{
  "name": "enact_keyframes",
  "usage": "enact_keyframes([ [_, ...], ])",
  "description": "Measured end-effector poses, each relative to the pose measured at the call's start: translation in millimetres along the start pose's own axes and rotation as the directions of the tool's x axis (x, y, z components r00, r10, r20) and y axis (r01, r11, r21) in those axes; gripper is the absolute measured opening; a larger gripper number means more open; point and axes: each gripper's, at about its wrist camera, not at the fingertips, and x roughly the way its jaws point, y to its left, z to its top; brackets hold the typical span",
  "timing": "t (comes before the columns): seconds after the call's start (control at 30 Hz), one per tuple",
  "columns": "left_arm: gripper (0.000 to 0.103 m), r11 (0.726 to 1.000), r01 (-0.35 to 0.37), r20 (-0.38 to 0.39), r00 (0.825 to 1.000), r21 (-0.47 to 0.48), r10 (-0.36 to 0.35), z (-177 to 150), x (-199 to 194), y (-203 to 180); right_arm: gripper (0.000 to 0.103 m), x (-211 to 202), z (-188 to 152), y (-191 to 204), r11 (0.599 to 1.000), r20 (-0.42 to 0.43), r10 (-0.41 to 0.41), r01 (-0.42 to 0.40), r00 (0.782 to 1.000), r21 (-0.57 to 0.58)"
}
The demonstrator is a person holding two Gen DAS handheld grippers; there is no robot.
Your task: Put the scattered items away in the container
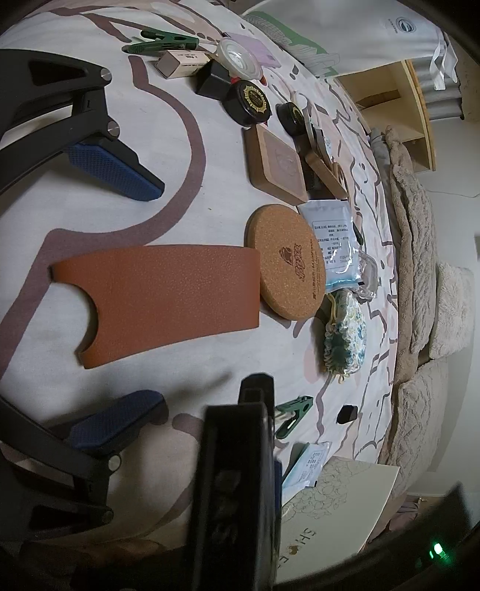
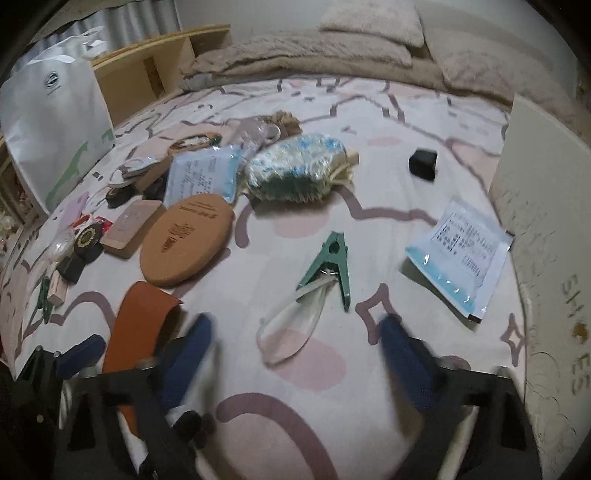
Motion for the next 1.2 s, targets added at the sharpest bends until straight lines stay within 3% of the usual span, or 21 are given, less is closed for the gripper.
enact_keyframes([
  [0.27,0.103,1.000,-0.006,0.006,1.000,0.003,0.006,-0.2,-0.4,-0.5,0.073,13.9,12.6,-4.1,0.999,0.028,-0.032,0.032,0.999,-0.017],
  [0.37,0.103,1.000,-0.004,0.006,1.000,0.001,0.004,-0.4,-0.6,-0.5,0.058,15.2,14.5,-10.7,1.000,0.043,-0.031,0.031,0.999,0.005],
  [0.5,0.103,1.000,-0.005,0.006,1.000,0.002,0.005,-0.5,-0.7,-0.2,0.032,9.2,11.8,-26.8,0.997,0.070,-0.021,0.015,0.997,0.078],
  [0.63,0.103,1.000,0.005,0.004,1.000,-0.007,-0.005,-0.1,0.0,0.2,0.031,3.5,5.5,-31.8,0.994,0.082,-0.004,-0.005,0.997,0.106],
  [1.0,0.102,1.000,0.015,0.018,1.000,-0.019,-0.015,0.5,-0.8,1.5,0.031,-13.0,-21.2,-7.5,0.995,0.056,-0.091,0.093,0.994,-0.031],
  [1.2,0.099,0.999,0.026,0.017,1.000,-0.024,-0.026,0.4,-1.3,2.9,0.031,-20.4,-33.2,-6.1,0.992,0.046,-0.109,0.112,0.993,-0.052],
])
